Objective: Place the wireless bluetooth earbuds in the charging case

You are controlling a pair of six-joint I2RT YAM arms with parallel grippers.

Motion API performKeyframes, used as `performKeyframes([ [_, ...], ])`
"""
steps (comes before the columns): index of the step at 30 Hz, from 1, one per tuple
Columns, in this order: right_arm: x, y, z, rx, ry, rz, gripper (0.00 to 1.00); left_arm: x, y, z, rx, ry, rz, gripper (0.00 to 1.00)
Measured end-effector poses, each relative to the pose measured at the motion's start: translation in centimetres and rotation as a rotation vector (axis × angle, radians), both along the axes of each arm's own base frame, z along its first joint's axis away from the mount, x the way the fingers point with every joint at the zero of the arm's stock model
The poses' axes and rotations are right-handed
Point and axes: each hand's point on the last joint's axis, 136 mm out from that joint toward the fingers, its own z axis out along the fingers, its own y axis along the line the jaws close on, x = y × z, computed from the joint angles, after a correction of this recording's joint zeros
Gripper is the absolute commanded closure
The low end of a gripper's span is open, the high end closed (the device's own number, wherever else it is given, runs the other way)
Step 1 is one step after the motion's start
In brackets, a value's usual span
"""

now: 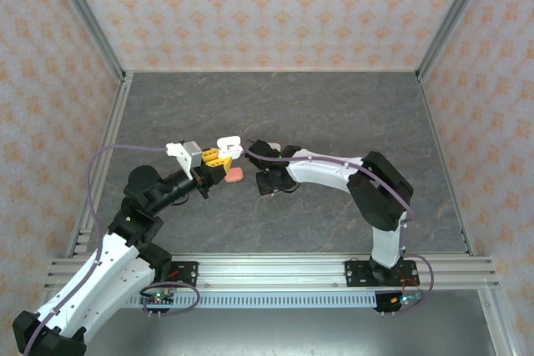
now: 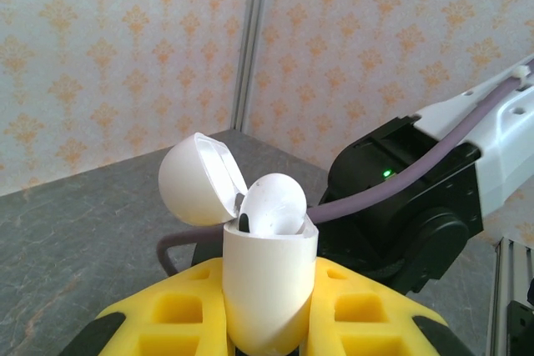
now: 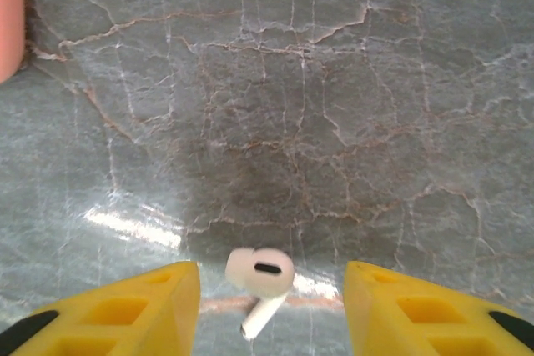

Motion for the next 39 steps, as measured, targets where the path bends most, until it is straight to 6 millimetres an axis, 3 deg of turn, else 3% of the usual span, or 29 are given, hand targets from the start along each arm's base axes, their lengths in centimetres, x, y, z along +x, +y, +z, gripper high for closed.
performKeyframes([
  [6,0.0,0.1,-1.5,-0.027,0.019,0.005,0.62,0.0,0.0,-0.1,0.002,0.005,0.000,1.00],
  [17,0.2,0.3,-1.4,-0.021,0.019,0.008,0.75,0.0,0.0,-0.1,0.003,0.006,0.000,1.00],
  [21,0.2,0.2,-1.1,-0.018,0.011,0.008,0.75,0.0,0.0,-0.1,0.002,0.003,0.001,1.00],
  [24,0.1,-0.3,0.2,-0.004,-0.017,0.010,0.75,0.0,0.0,-0.1,0.001,0.004,0.001,1.00],
  [28,0.3,-0.9,4.9,0.064,-0.119,0.016,0.75,0.2,-0.1,-0.5,0.003,0.022,-0.001,1.00],
  [35,1.3,-1.4,18.5,0.316,-0.436,0.029,0.75,1.3,-1.0,-1.2,-0.020,0.073,-0.024,1.00],
  [39,1.0,-1.8,25.0,0.453,-0.591,0.053,0.75,1.5,-1.8,-1.4,-0.034,0.090,-0.050,1.00],
])
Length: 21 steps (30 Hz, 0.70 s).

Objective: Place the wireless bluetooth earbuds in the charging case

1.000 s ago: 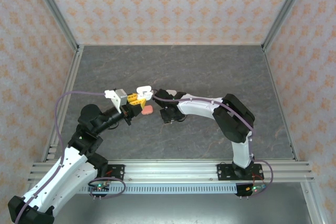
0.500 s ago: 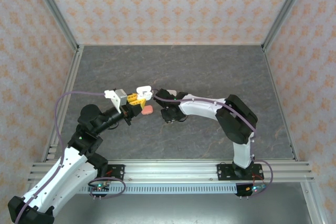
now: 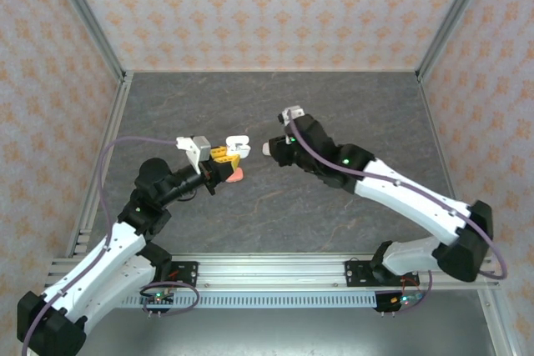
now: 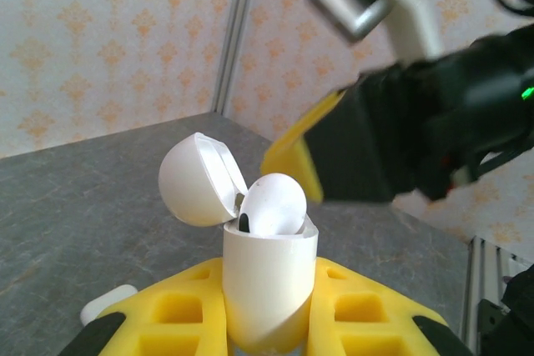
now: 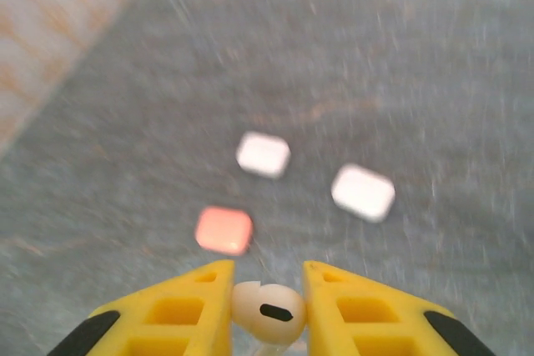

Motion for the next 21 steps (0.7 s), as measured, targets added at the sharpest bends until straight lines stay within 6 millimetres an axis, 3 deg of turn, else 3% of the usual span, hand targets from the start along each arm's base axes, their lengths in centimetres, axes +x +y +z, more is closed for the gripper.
performKeyframes([
  [4,-0.9,0.2,5.0,0.091,-0.146,0.055,0.75,0.2,-0.8,-0.1,-0.016,0.013,-0.023,1.00],
  [10,-2.4,2.1,8.4,0.154,-0.267,0.157,0.75,0.4,-1.8,0.0,-0.044,0.028,-0.050,1.00],
  [16,-3.1,3.7,9.0,0.167,-0.312,0.214,0.75,0.3,-2.2,0.2,-0.055,0.024,-0.063,1.00],
  [21,-2.5,4.9,7.1,0.131,-0.284,0.227,0.75,0.2,-2.2,0.3,-0.057,0.020,-0.065,1.00],
])
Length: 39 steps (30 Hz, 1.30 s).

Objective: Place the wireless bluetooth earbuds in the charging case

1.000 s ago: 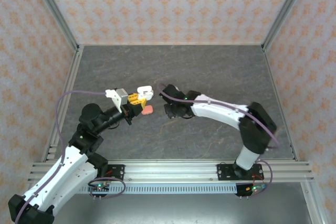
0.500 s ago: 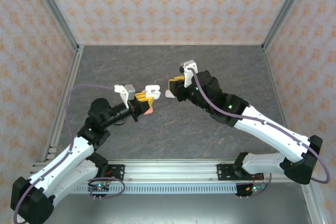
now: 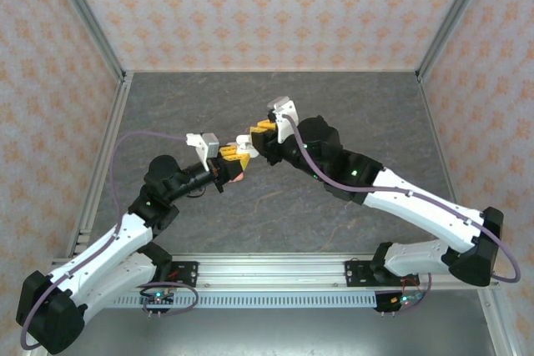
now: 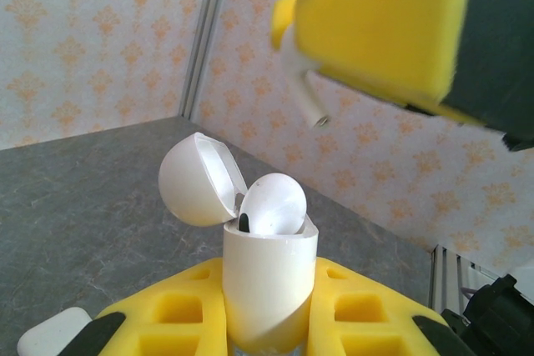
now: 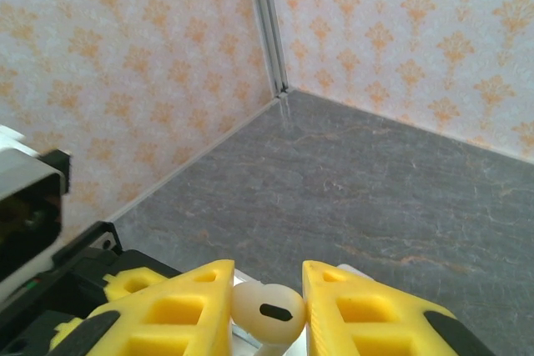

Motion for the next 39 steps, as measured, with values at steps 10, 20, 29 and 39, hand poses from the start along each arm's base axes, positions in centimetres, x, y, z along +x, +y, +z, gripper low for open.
performKeyframes([
  [10,0.2,0.5,-1.2,-0.024,0.019,0.007,0.75,0.0,0.0,0.0,0.000,-0.001,0.003,1.00],
  [20,0.1,0.2,-2.9,-0.068,0.043,-0.002,0.75,0.1,0.1,0.0,0.000,-0.001,0.007,1.00],
  [29,0.2,0.1,-3.5,-0.081,0.051,-0.008,0.75,0.1,0.1,0.0,0.000,-0.001,0.007,1.00],
  [39,0.1,0.4,-3.9,-0.056,0.099,-0.011,0.70,0.2,0.1,0.0,-0.009,0.012,0.012,1.00],
])
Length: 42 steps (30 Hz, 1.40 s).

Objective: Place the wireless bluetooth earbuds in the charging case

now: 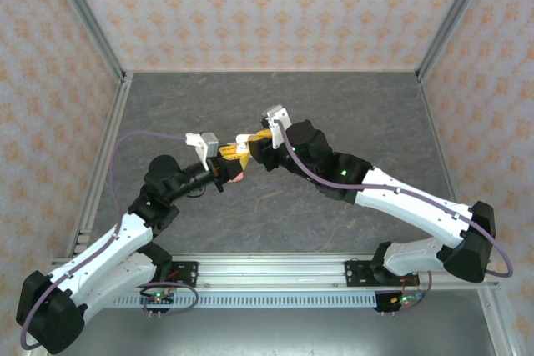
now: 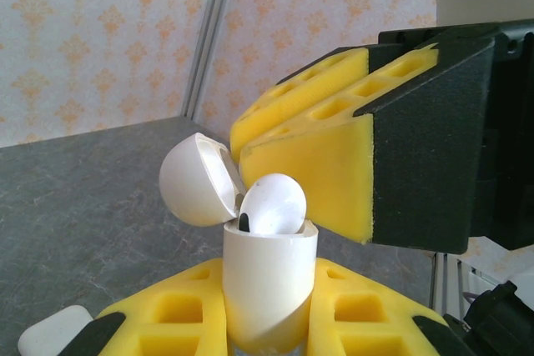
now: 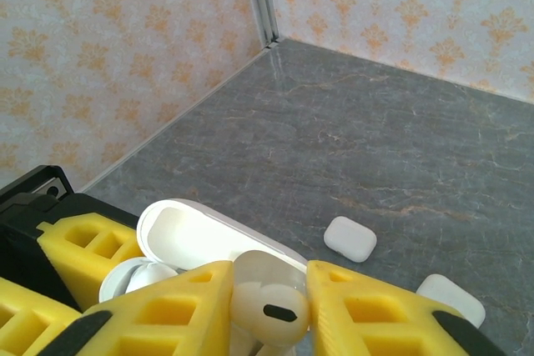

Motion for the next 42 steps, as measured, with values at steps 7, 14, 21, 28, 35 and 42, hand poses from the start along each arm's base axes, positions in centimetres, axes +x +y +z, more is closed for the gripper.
performKeyframes([
  [7,-0.1,0.1,0.0,0.038,0.044,-0.009,0.66,0.0,0.0,0.0,0.000,0.000,0.003,1.00],
  [14,-0.2,0.2,0.1,0.057,0.065,-0.012,0.62,0.1,0.1,0.1,-0.003,-0.005,0.007,1.00],
  [21,-0.3,0.0,0.6,0.076,0.070,-0.017,0.54,0.2,0.1,0.5,-0.012,-0.016,0.014,1.00],
  [28,-1.0,-0.6,2.3,0.119,0.055,-0.003,0.42,0.3,0.2,0.9,-0.021,-0.032,0.021,1.00],
  [35,-0.8,-2.9,5.2,0.223,0.057,0.002,0.23,0.2,0.2,1.0,-0.023,-0.035,0.021,1.00],
  [42,0.7,-5.4,5.6,0.359,0.145,0.048,0.01,0.0,0.1,1.3,-0.033,-0.039,0.004,1.00],
])
